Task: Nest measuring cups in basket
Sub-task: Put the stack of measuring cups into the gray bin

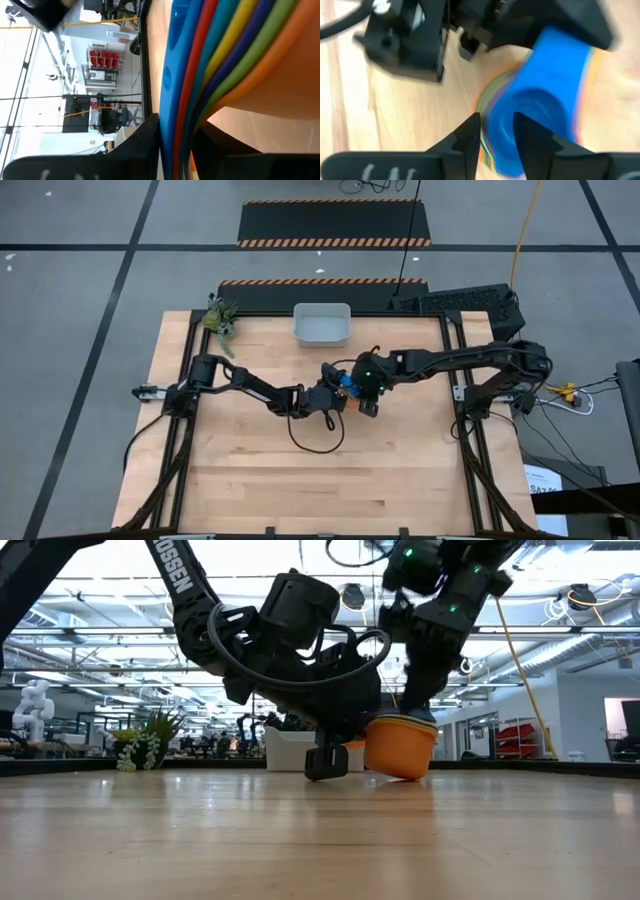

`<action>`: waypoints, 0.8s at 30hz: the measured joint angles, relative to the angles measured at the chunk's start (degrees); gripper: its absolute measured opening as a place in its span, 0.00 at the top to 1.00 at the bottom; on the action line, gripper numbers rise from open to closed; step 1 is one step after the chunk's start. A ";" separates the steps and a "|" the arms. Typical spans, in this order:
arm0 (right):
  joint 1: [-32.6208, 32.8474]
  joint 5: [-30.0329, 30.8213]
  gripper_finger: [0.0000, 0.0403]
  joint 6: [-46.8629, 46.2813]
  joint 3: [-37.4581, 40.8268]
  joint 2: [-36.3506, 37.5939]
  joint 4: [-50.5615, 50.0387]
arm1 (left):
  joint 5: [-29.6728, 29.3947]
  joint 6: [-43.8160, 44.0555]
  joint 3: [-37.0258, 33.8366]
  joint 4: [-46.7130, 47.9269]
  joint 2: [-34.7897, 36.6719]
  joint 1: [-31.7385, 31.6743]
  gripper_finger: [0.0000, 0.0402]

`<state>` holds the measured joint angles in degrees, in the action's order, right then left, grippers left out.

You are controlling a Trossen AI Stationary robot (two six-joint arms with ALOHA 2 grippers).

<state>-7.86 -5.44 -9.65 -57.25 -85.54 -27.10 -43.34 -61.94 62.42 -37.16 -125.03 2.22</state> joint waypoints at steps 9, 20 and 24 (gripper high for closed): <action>3.77 10.47 0.50 4.43 0.15 7.53 -7.03 | -0.49 4.44 -0.19 2.39 2.03 -0.21 0.79; 12.82 36.59 0.40 7.17 10.13 16.68 -0.82 | 0.54 24.17 -0.32 25.12 13.93 -2.28 0.79; 13.66 42.72 0.40 5.87 15.59 20.26 3.12 | -0.94 25.67 -0.32 28.05 18.13 -2.90 0.79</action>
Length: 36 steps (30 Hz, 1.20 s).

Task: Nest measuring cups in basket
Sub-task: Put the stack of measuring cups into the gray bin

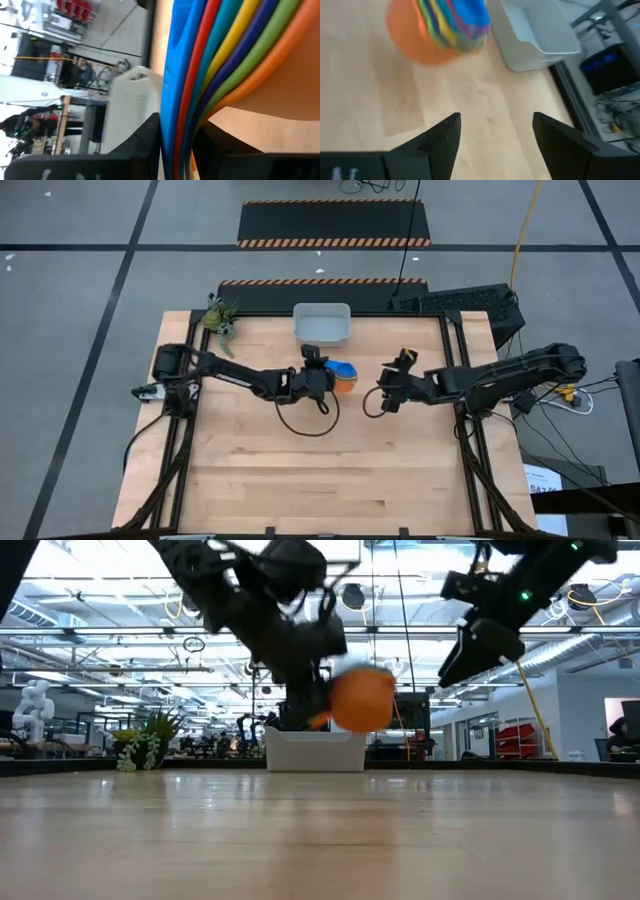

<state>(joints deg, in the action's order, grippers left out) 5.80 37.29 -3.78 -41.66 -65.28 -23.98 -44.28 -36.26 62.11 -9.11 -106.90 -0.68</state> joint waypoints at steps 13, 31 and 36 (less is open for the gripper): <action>2.43 -2.97 0.40 13.23 4.34 5.30 20.66 | -1.20 5.44 0.15 4.79 10.26 -3.59 0.79; 5.75 -2.64 0.37 31.45 4.10 -4.33 47.65 | 23.48 28.04 0.22 23.25 13.12 -1.51 0.79; 4.54 -8.81 0.37 27.77 4.06 -4.33 46.99 | 22.90 27.28 0.22 22.19 13.12 0.27 0.79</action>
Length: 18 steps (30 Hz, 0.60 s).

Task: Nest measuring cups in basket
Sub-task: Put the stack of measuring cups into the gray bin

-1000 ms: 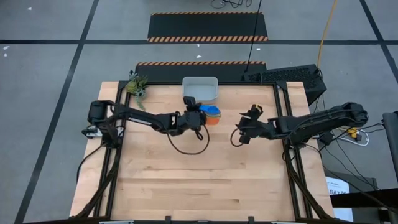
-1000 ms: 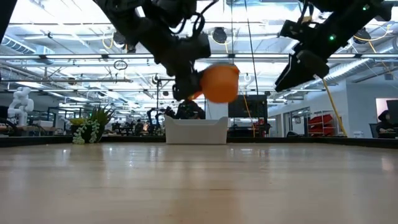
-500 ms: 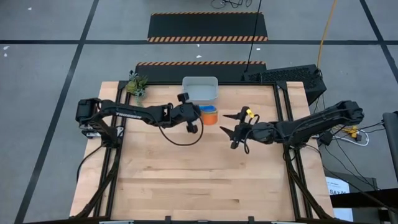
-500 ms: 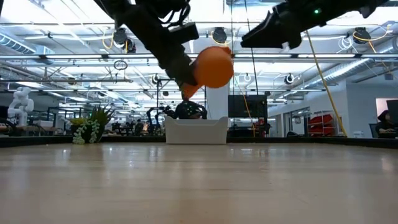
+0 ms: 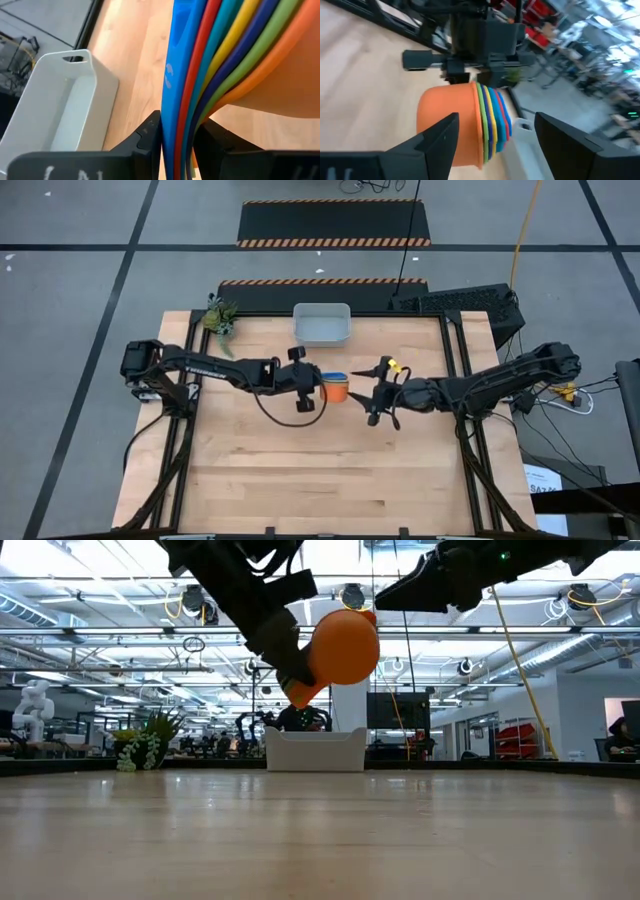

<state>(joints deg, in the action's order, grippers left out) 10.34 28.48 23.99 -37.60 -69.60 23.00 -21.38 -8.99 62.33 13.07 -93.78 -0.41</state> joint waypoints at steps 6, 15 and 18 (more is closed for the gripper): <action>-1.83 -4.64 0.38 -4.21 -0.02 -0.28 -1.84 | -2.71 -1.24 0.00 0.14 0.00 0.95 0.79; -4.80 -10.77 0.37 -4.90 -0.16 -4.15 0.39 | -3.47 -4.81 -0.09 0.64 0.00 1.49 0.79; -5.95 -14.00 0.35 -5.71 -1.79 -4.66 -1.05 | -4.48 -7.02 -0.13 1.34 0.00 2.30 0.79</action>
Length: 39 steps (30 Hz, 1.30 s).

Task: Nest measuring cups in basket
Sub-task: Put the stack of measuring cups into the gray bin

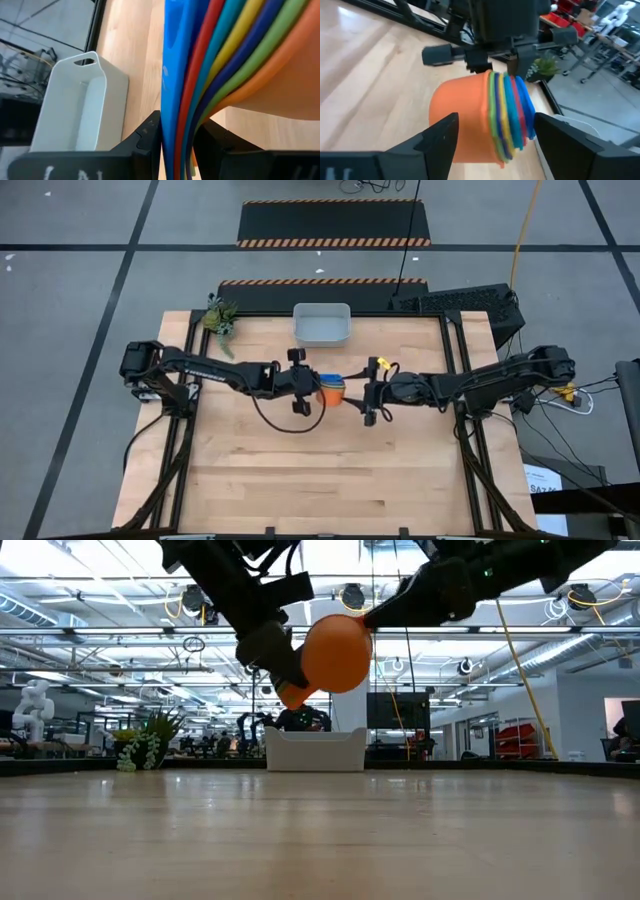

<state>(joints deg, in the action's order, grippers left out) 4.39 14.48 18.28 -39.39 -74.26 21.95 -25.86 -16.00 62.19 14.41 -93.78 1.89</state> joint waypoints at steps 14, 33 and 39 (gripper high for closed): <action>-4.38 -16.13 0.31 -3.49 -10.20 0.52 -21.35 | -0.97 -5.41 0.15 -1.11 0.09 1.66 0.79; -8.17 -29.93 0.42 -1.22 -10.48 -4.58 -15.81 | -1.03 -8.63 0.15 -2.59 0.00 1.66 0.79; -8.78 -30.11 0.57 -1.07 -10.48 -4.65 -15.15 | -0.74 -9.19 0.13 -2.50 0.00 1.62 0.79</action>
<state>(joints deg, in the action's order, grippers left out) -4.38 -15.64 17.21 -49.87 -78.91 6.80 -26.60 -25.19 62.33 11.91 -93.78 3.51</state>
